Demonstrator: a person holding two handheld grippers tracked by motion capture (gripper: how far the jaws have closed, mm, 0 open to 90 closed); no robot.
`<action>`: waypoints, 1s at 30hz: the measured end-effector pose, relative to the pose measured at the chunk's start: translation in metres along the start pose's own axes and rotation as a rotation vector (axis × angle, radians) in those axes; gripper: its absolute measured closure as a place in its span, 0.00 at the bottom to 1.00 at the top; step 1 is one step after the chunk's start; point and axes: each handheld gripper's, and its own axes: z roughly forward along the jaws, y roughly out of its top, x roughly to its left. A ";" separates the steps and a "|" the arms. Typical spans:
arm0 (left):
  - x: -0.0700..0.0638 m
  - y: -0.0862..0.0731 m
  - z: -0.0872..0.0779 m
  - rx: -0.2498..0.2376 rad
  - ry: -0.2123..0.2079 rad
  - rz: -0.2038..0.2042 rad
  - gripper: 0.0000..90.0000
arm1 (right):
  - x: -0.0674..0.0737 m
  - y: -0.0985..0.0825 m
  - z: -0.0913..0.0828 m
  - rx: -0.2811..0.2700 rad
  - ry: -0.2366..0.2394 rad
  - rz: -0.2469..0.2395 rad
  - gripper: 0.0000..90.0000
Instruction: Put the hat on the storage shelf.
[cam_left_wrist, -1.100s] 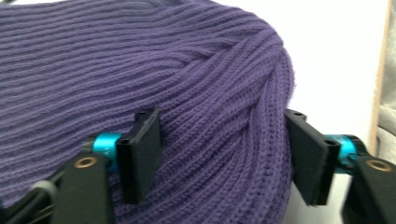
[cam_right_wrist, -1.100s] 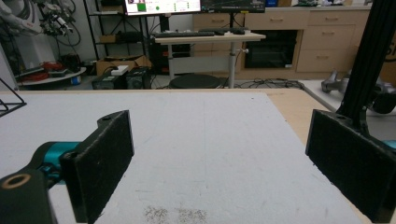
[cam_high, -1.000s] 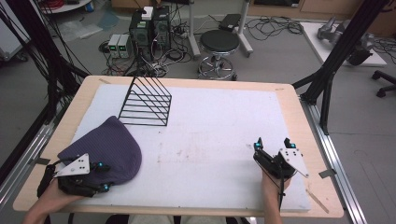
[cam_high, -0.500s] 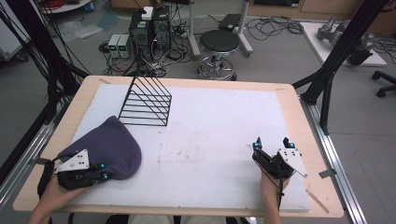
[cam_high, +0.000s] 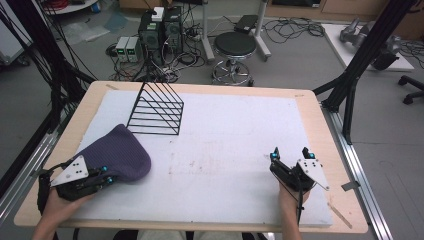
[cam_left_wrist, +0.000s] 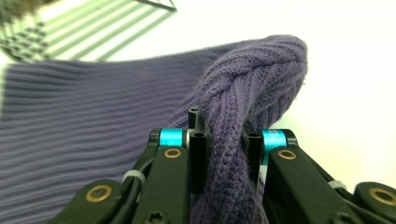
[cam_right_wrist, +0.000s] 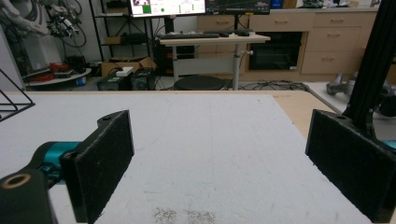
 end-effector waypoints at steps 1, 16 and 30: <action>0.000 0.001 -0.001 -0.015 0.026 -0.005 0.88 | 0.000 0.000 0.000 -0.001 0.003 -0.002 0.08; 0.005 0.042 -0.017 -0.246 0.233 -0.113 0.88 | 0.003 0.000 -0.001 -0.008 0.004 -0.010 0.08; -0.009 0.090 -0.028 -0.427 0.397 -0.050 0.88 | 0.003 0.000 -0.002 -0.020 0.016 -0.007 0.08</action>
